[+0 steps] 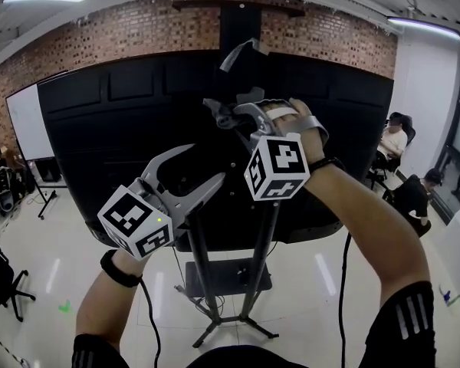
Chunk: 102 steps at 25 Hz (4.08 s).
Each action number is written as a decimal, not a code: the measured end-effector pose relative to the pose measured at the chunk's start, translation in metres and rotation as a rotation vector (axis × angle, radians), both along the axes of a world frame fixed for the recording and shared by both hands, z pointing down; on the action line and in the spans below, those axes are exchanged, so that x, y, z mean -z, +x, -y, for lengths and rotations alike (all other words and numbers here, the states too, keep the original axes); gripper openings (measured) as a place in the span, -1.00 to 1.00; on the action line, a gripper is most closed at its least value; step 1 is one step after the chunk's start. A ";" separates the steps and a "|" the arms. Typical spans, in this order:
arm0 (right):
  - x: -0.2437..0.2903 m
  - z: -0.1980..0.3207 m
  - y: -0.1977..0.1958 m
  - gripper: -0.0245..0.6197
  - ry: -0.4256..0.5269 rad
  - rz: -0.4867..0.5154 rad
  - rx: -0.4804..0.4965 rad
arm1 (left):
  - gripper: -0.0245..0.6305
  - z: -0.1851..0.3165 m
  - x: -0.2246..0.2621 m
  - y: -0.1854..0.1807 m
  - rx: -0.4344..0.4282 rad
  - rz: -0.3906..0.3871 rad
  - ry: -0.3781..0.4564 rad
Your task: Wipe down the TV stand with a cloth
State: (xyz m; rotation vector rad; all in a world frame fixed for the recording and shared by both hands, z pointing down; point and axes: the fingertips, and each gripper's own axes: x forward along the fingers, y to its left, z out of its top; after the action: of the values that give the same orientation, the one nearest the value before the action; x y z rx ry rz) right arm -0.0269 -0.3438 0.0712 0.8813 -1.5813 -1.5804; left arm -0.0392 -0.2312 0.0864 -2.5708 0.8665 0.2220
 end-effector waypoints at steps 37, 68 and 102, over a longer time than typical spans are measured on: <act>-0.251 -0.005 -0.028 -0.81 -0.018 -0.243 -0.120 | -0.06 0.011 -0.185 -0.022 0.018 -0.043 -0.279; -0.242 -0.066 0.015 -0.81 -0.241 0.058 -0.031 | -0.06 -0.007 -0.197 0.004 0.009 -0.048 -0.285; -0.123 0.027 0.220 -0.81 -0.216 0.638 -0.090 | -0.07 0.012 -0.163 0.135 -0.075 -0.004 -0.223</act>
State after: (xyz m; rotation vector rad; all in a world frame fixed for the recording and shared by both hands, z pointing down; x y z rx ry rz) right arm 0.1930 -0.3708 0.1943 1.3977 -2.0592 -1.0842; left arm 0.0956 -0.2429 0.2495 -2.8139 0.8393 0.1604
